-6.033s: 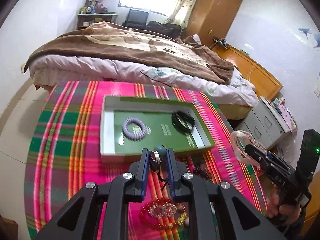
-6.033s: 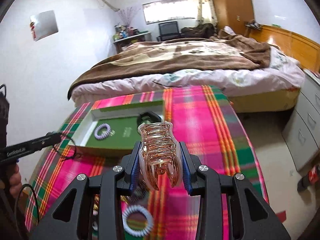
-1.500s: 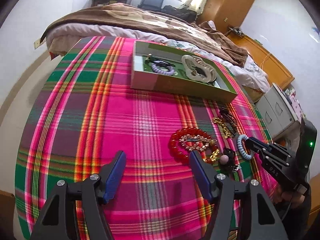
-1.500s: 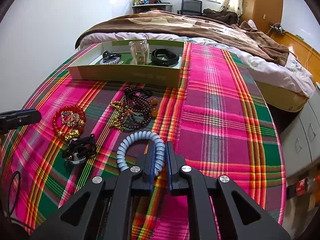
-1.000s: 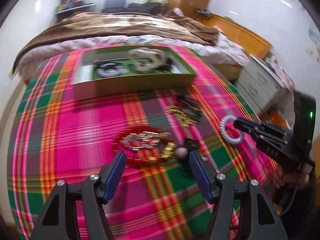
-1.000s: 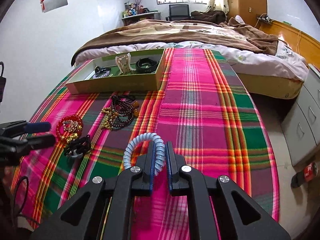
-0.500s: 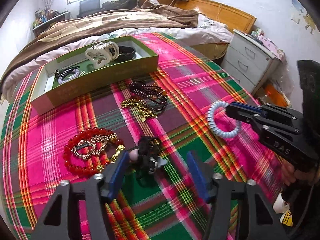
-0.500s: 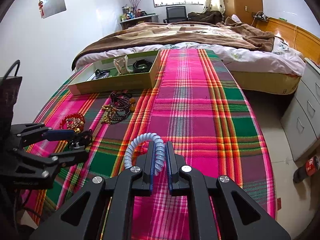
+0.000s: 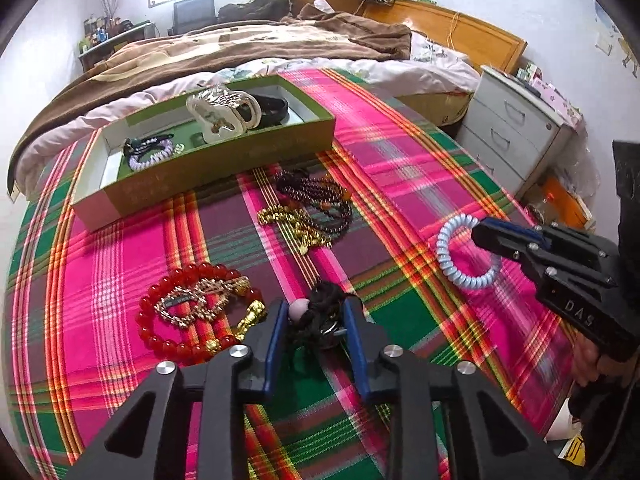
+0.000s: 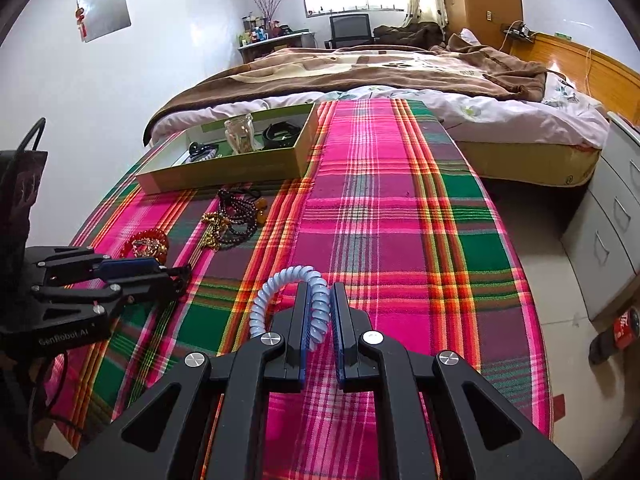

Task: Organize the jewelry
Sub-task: 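Grasp the black beaded hair tie with the left tool, then carry both held hair ties into the green box and open both tools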

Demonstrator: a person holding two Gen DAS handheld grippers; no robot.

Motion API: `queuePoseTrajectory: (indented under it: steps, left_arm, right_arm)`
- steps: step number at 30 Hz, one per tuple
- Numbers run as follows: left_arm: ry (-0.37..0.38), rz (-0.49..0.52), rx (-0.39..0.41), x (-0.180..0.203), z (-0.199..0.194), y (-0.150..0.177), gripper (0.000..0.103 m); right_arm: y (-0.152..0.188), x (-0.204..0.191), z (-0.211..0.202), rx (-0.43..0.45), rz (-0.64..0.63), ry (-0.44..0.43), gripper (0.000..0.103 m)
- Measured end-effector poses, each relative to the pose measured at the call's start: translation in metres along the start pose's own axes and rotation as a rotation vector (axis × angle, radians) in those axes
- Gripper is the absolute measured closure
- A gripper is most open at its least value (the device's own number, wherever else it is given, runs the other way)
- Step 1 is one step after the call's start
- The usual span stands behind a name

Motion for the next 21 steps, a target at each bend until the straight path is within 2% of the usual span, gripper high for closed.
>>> queuePoseTrajectory:
  steps: [3, 5, 6, 14, 18, 21]
  left_arm:
    - [0.012, -0.016, 0.015, -0.003, -0.005, -0.002, 0.077]
    - [0.014, -0.030, 0.025, -0.005, -0.008, -0.003, 0.089]
    - [0.019, -0.037, 0.031, -0.007, -0.011, -0.004, 0.090]
    - [0.027, -0.054, 0.049, -0.013, -0.019, -0.005, 0.090]
    - [0.056, -0.061, 0.074, -0.014, -0.029, -0.008, 0.090]
    - [0.036, -0.069, 0.098, -0.020, -0.040, -0.012, 0.090]
  right_arm:
    - [-0.003, 0.000, -0.002, 0.006, 0.002, 0.002, 0.093]
    - [-0.005, 0.000, -0.004, 0.012, 0.002, 0.003, 0.093]
    - [-0.007, -0.001, -0.004, 0.013, 0.001, 0.003, 0.093]
    - [-0.013, -0.004, -0.009, 0.027, 0.002, 0.006, 0.093]
    - [-0.018, -0.004, -0.011, 0.034, -0.002, 0.009, 0.093]
    - [-0.026, -0.004, -0.013, 0.044, -0.003, 0.008, 0.093]
Point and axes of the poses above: each gripper's, at about its wrist camera, not at the fingertips, and z roughly the way its jaws point, x to its right, y to its underside, the point moved 4 cm from there along z, roughly the way its jaws point, and after that the axes turned 9 degrees about y, right-handed, at the moved point
